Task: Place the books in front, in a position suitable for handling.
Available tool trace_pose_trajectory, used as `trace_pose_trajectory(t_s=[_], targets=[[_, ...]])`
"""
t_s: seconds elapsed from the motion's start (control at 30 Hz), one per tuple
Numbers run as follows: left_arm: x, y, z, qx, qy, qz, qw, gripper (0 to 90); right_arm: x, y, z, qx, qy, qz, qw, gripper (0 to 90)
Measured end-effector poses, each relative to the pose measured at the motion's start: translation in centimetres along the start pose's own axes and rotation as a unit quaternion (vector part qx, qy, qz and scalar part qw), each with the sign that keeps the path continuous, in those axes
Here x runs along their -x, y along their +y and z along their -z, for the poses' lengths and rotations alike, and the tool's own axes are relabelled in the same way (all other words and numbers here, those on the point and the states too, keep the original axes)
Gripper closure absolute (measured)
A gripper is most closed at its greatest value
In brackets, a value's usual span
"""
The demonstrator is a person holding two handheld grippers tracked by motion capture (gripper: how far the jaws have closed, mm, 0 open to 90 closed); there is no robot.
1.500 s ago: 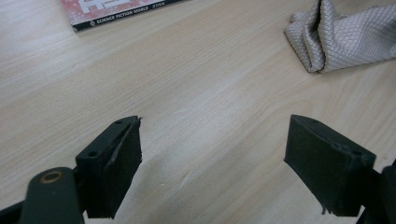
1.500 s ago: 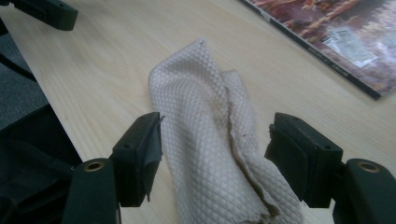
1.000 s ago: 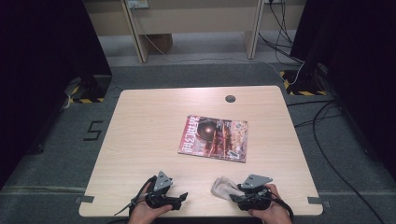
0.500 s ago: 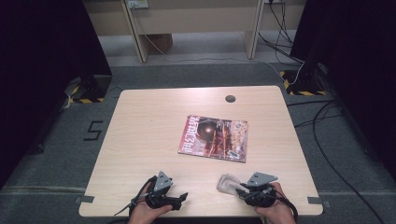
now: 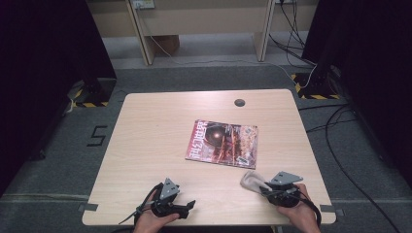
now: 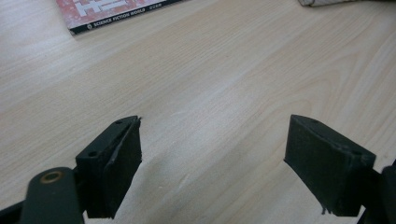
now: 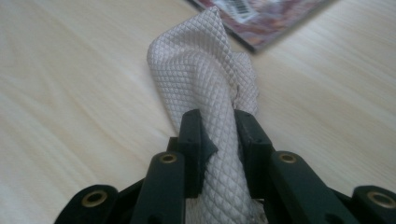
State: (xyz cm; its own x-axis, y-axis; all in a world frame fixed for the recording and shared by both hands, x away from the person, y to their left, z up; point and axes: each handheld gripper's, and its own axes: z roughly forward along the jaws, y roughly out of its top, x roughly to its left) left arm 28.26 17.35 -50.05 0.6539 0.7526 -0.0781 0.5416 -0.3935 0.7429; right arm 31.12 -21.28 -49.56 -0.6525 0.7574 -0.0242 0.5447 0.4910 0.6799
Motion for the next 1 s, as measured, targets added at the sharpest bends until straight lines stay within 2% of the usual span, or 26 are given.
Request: trace_pose_trajectory(t_s=[0.03, 0.07, 0.1, 0.13, 0.2, 0.47, 0.53, 0.7, 0.8, 1.0], targets=[[0.0, 0.0, 0.0, 0.000, 0.000, 0.000, 1.0000, 18.1, 0.0, 0.0, 0.0, 0.000, 0.000, 0.000, 1.0000, 74.8], [0.0, 0.0, 0.0, 0.001, -0.001, -0.001, 1.0000, 18.2, 0.8, -0.2, 0.3, 0.003, -0.011, -0.011, 0.9999, 74.9], [0.0, 0.0, 0.0, 0.001, -0.001, -0.001, 1.0000, 18.1, 0.8, -0.2, 0.3, 0.003, -0.011, -0.011, 0.9999, 74.9], [0.0, 0.0, 0.0, 0.001, -0.001, -0.001, 1.0000, 18.1, 1.6, -0.4, 0.7, 0.006, -0.022, -0.022, 0.9995, 75.0], [0.0, 0.0, -0.1, 0.000, -0.001, -0.002, 1.0000, 18.2, 2.4, -0.6, 0.9, 0.007, -0.033, -0.034, 0.9989, 75.3], [0.1, 0.0, -0.2, -0.003, -0.001, -0.005, 1.0000, 18.1, 4.3, -0.9, 0.9, 0.005, -0.066, -0.051, 0.9965, 75.6], [0.1, 0.0, -0.2, -0.003, 0.000, -0.005, 1.0000, 18.1, 5.0, -0.9, 0.7, 0.004, -0.080, -0.066, 0.9946, 75.7], [0.1, 0.0, -0.2, -0.003, 0.000, -0.006, 1.0000, 18.1, 6.2, -0.8, 0.4, 0.005, -0.100, -0.078, 0.9919, 75.7], [0.1, 0.0, -0.2, -0.005, 0.000, -0.009, 0.9999, 18.1, 7.2, -0.4, 0.1, 0.006, -0.118, -0.091, 0.9888, 75.7], [0.1, 0.0, -0.2, -0.004, 0.000, -0.009, 1.0000, 18.1, 8.5, 0.3, -0.7, 0.006, -0.132, -0.094, 0.9868, 75.7]])
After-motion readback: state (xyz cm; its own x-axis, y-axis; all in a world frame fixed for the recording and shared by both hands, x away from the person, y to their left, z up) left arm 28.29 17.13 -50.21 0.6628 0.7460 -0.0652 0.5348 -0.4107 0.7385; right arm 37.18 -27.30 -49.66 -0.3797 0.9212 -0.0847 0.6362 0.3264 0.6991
